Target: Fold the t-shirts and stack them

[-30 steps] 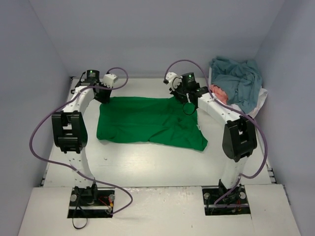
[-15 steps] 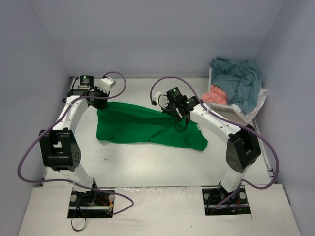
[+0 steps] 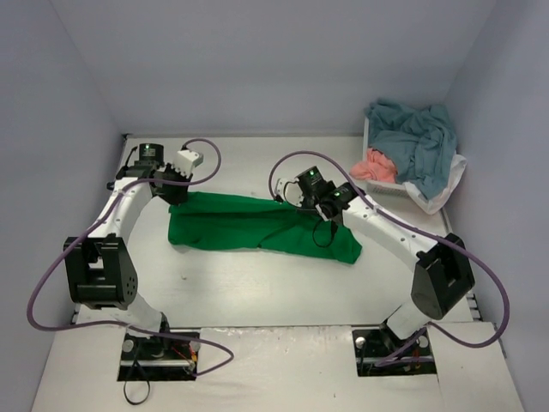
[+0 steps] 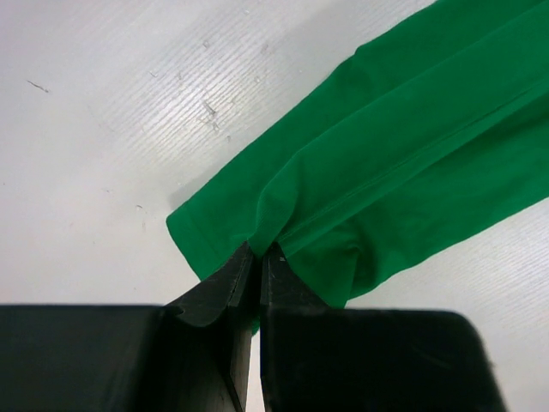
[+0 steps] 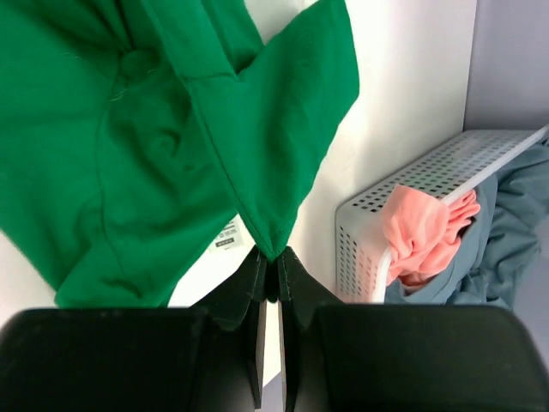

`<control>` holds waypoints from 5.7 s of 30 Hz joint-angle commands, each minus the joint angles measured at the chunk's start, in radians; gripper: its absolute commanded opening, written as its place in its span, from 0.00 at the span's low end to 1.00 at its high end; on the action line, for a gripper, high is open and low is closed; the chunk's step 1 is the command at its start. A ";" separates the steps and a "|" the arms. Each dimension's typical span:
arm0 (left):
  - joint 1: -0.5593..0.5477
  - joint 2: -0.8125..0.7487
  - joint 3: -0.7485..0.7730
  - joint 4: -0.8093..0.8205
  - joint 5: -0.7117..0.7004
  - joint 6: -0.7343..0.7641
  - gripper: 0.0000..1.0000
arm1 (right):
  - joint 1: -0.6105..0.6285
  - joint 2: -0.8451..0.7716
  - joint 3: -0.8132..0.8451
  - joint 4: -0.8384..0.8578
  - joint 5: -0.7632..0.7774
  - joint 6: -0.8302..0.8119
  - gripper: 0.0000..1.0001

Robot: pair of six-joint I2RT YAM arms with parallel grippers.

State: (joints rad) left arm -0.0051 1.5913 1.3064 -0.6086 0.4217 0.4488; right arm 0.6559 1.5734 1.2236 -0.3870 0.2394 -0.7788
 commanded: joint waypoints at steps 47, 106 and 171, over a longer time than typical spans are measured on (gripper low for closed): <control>-0.044 -0.129 -0.076 -0.019 -0.067 0.001 0.38 | -0.105 0.388 0.433 -0.016 -0.440 0.188 0.51; -0.045 -0.143 -0.093 -0.011 -0.081 0.010 0.37 | -0.168 0.511 0.427 -0.007 -0.529 0.174 0.44; -0.068 -0.246 -0.079 -0.097 -0.063 -0.002 0.37 | -0.015 0.195 -0.108 -0.036 0.017 0.046 0.15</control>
State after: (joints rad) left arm -0.0578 1.3808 1.1965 -0.7010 0.3573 0.4419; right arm 0.6304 1.7557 1.1320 -0.4084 0.1833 -0.7155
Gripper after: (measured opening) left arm 0.377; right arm 0.126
